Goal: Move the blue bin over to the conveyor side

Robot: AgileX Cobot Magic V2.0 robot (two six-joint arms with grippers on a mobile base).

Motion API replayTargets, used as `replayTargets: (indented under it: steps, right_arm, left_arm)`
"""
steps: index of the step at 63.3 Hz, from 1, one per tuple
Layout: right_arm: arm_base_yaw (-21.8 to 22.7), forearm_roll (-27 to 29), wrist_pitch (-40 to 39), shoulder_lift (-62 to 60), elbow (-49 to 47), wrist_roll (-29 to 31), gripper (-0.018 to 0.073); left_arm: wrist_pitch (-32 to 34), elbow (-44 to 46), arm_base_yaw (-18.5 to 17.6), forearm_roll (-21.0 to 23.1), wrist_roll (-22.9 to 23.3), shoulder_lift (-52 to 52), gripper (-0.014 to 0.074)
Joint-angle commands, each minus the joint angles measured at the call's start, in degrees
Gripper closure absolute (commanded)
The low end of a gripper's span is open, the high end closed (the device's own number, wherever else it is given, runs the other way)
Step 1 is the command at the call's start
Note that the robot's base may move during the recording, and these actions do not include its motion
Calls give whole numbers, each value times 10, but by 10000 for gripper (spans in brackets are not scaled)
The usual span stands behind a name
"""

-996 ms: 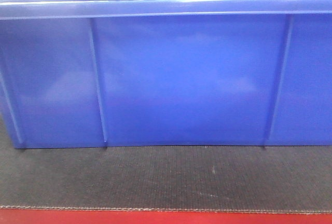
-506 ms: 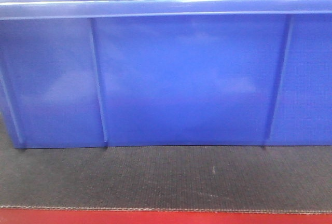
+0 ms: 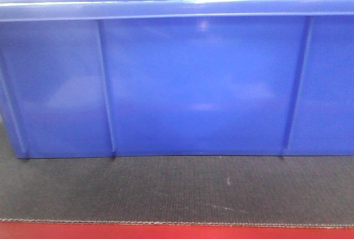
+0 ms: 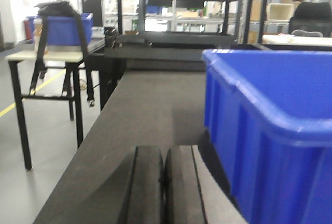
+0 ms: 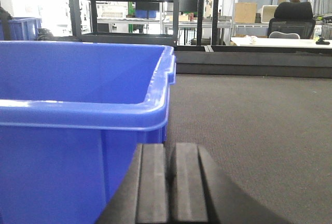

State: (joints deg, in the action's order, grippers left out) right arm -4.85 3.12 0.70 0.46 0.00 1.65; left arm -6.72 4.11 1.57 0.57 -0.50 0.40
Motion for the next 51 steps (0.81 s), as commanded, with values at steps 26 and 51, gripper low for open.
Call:
replayTargets:
  steps: [26, 51]
  right_arm:
    - [2, -5, -12, -5, 0, 4, 647]
    - [2, -5, -12, -5, 0, 4, 647]
  left_arm:
    - [60, -41, 3, -2, 42, -4, 603]
    - [61, -41, 3, -12, -10, -4, 603]
